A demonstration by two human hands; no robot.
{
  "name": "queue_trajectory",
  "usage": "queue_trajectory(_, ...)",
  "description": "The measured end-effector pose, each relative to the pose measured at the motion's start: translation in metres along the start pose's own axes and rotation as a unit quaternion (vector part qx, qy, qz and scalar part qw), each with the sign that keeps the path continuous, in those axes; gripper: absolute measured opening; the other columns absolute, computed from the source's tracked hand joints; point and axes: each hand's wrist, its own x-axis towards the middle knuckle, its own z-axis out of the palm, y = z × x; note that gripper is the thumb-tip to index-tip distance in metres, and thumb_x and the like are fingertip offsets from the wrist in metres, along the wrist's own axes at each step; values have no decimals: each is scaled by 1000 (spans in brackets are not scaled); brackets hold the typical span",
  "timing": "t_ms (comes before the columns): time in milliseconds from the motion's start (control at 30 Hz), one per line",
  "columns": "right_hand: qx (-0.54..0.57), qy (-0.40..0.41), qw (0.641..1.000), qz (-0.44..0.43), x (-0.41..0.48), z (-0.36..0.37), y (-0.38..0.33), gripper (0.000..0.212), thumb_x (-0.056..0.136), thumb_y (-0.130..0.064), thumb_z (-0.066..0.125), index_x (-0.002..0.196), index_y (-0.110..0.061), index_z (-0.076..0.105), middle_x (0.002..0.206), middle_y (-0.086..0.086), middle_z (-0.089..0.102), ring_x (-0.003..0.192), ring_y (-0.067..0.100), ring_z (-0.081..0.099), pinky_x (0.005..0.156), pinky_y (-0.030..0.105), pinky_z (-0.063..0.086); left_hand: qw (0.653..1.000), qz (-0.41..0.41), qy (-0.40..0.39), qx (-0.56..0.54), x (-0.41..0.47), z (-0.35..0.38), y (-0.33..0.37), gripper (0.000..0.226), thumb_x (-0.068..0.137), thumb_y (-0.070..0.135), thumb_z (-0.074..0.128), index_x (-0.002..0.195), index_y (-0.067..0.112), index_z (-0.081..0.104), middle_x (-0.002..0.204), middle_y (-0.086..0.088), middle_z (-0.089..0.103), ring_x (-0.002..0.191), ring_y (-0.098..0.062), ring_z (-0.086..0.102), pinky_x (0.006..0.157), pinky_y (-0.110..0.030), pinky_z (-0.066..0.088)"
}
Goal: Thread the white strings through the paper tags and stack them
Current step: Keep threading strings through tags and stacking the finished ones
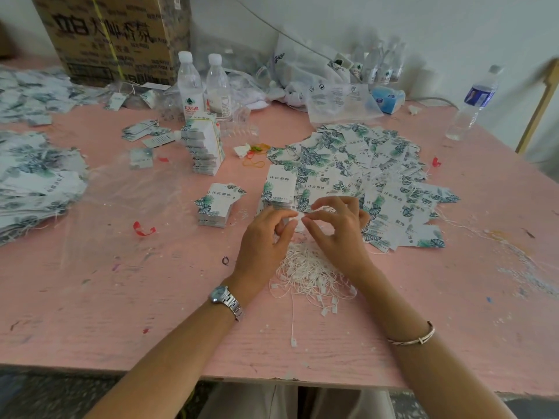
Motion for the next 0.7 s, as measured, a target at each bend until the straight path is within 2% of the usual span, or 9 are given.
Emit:
queue_trajectory(67, 20, 19, 999, -23, 0, -1, -2, 10, 89, -28, 75, 87, -20, 79, 109, -7, 67, 114, 27, 46, 83, 45, 26, 1000, 3, -12, 3, 0, -1, 1, 18, 98, 18, 65, 113, 13, 72, 77, 2, 48, 67, -9, 43, 64, -18, 38)
queue_trajectory(167, 56, 23, 997, -38, 1, -1, -2, 10, 90, -26, 73, 88, -17, 77, 109, -7, 66, 112, 23, 45, 84, 41, 25, 1000, 3, -10, 2, 1, -1, 1, 10, 95, 17, 68, 101, 12, 74, 75, 8, 42, 64, -6, 40, 62, -17, 33)
queue_trajectory(267, 75, 5, 996, -55, 1, -2, 0, 10, 92, -25, 71, 88, -17, 75, 109, -7, 66, 110, 21, 44, 87, 35, 25, 1000, -5, -3, -3, 0, -2, 3, 19, 94, 25, 69, 109, 13, 73, 76, 16, 39, 65, -2, 40, 63, -13, 32)
queue_trajectory(333, 83, -3, 994, -64, 1, -1, 1, 10, 92, -25, 71, 88, -17, 74, 108, -7, 66, 110, 21, 44, 90, 27, 23, 1000, -11, 0, -4, 0, -3, 3, 27, 93, 29, 69, 116, 14, 71, 76, 15, 39, 66, -3, 40, 63, -13, 32)
queue_trajectory(400, 95, -5, 993, -65, 1, -1, 2, 13, 93, -28, 69, 88, -17, 74, 109, -7, 65, 110, 20, 44, 93, 22, 22, 1000, -1, -4, -10, 1, -3, 4, 22, 93, 24, 70, 112, 13, 73, 75, 12, 40, 65, -4, 40, 63, -13, 32)
queue_trajectory(600, 131, -35, 989, -56, 0, -1, 3, 22, 93, -34, 64, 87, -15, 73, 110, -8, 64, 111, 17, 43, 94, 39, 29, 1000, 2, 15, -11, 0, -3, 2, 3, 93, 15, 71, 95, 13, 73, 72, 14, 40, 63, -4, 39, 60, -15, 30)
queue_trajectory(700, 198, -63, 978, -32, 0, -4, 2, 27, 92, -37, 63, 83, -13, 72, 109, -7, 65, 112, 18, 45, 100, 44, 32, 999, -8, 46, -2, 0, -3, 2, 4, 93, 15, 71, 90, 12, 72, 73, 16, 41, 64, -2, 40, 60, -13, 28)
